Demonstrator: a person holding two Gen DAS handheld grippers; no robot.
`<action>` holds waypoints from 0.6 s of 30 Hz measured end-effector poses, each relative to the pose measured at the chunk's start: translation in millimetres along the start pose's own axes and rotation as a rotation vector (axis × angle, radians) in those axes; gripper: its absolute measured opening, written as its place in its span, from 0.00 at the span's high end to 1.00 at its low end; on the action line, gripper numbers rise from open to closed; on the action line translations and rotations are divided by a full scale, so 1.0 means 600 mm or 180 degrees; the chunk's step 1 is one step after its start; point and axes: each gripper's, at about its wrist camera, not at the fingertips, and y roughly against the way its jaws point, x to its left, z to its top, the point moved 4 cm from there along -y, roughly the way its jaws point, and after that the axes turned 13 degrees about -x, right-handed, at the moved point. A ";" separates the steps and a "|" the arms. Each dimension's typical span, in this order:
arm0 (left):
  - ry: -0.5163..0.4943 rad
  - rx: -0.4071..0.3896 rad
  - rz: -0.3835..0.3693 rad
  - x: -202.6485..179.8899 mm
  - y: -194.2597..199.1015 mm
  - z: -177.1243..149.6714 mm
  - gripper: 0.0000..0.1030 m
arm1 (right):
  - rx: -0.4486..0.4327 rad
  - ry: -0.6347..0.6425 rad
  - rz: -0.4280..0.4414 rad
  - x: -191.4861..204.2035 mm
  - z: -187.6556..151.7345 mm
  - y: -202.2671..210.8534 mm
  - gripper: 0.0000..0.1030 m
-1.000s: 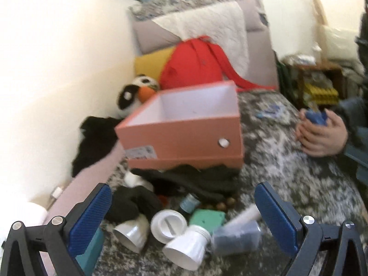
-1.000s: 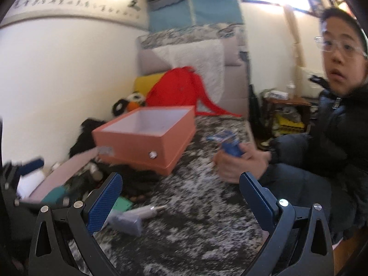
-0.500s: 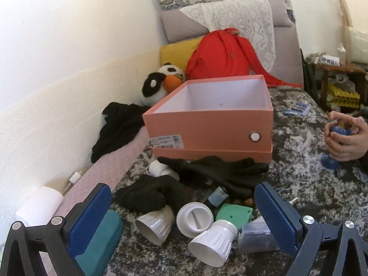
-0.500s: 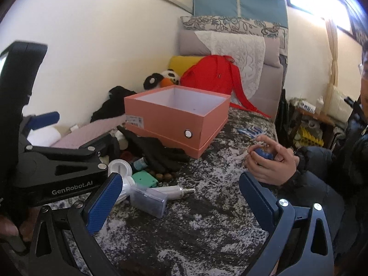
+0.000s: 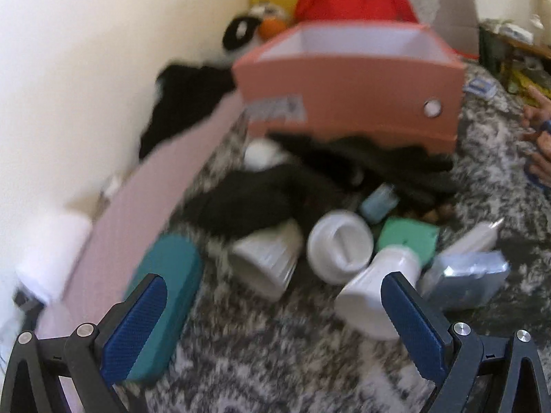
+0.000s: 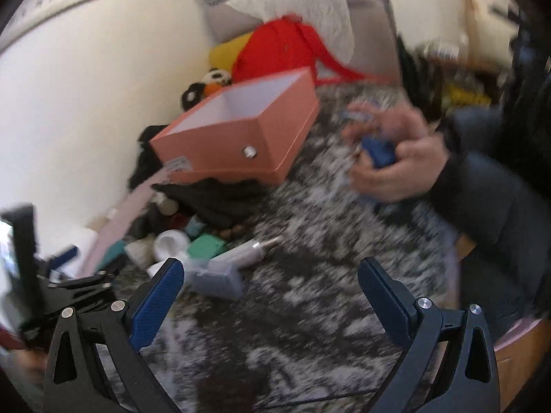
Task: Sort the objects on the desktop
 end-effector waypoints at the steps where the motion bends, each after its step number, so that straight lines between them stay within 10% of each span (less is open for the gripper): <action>1: 0.0036 0.0058 -0.0017 0.006 -0.004 -0.009 0.00 | 0.0122 -0.0056 0.0128 0.001 -0.008 -0.007 0.00; 7: -0.0002 0.0152 -0.0212 -0.004 -0.011 -0.045 0.00 | 0.1201 0.0150 0.0478 0.038 -0.106 -0.075 0.01; 12: 0.0045 0.0189 -0.0203 0.004 -0.025 -0.045 0.00 | 0.2070 0.0481 0.0515 0.070 -0.189 -0.126 0.28; 18: 0.0186 0.0191 -0.0184 0.027 -0.036 -0.049 0.00 | 0.2392 0.1127 0.0294 0.098 -0.239 -0.128 0.34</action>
